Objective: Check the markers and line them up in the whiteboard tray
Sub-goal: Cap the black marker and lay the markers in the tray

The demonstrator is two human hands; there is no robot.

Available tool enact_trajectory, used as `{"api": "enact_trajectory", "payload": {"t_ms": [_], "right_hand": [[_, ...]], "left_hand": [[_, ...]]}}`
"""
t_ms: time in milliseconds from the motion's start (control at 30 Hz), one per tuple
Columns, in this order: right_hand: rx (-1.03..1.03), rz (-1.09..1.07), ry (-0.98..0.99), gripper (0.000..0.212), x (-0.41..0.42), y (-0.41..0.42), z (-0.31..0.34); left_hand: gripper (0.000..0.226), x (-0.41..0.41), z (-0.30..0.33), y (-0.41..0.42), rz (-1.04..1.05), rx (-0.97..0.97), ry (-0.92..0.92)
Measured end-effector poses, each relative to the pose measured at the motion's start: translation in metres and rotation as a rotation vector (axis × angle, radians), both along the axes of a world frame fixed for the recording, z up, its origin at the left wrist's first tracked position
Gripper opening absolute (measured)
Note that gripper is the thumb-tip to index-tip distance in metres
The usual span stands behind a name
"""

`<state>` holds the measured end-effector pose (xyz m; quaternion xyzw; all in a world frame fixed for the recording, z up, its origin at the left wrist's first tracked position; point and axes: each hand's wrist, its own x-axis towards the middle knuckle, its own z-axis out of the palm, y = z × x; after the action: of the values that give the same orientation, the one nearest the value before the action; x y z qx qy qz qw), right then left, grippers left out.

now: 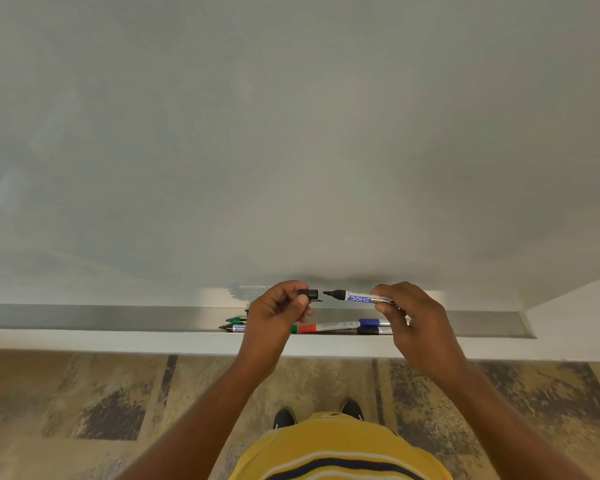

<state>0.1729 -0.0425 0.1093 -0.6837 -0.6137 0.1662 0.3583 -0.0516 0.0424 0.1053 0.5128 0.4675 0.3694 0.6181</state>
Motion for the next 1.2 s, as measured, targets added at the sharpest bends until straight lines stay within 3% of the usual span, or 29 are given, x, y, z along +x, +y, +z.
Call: {"api": "enact_trajectory", "payload": {"t_ms": [433, 633, 800, 867, 1000, 1200], "right_hand": [[0.045, 0.053, -0.05, 0.022, -0.011, 0.016, 0.006], [0.064, -0.007, -0.012, 0.028, -0.015, 0.023, 0.001], [0.098, -0.005, -0.037, 0.031, -0.018, 0.027, -0.004], [0.085, 0.043, -0.055, 0.031, -0.013, 0.033, -0.005], [0.033, 0.134, -0.05, 0.028, -0.008, 0.045, -0.014], [-0.175, 0.069, -0.003, 0.039, 0.014, 0.032, -0.056]], "left_hand": [[0.021, 0.005, 0.002, 0.003, -0.019, 0.031, 0.072], [0.032, 0.005, 0.006, 0.011, -0.022, 0.039, 0.051], [0.024, 0.008, 0.003, 0.016, -0.023, 0.022, 0.108], [0.028, 0.007, 0.0, 0.018, -0.067, 0.057, 0.183], [0.016, 0.01, -0.012, 0.033, -0.344, 0.354, 0.629], [0.01, 0.029, -0.043, 0.037, -0.409, 0.473, 0.82]]}}
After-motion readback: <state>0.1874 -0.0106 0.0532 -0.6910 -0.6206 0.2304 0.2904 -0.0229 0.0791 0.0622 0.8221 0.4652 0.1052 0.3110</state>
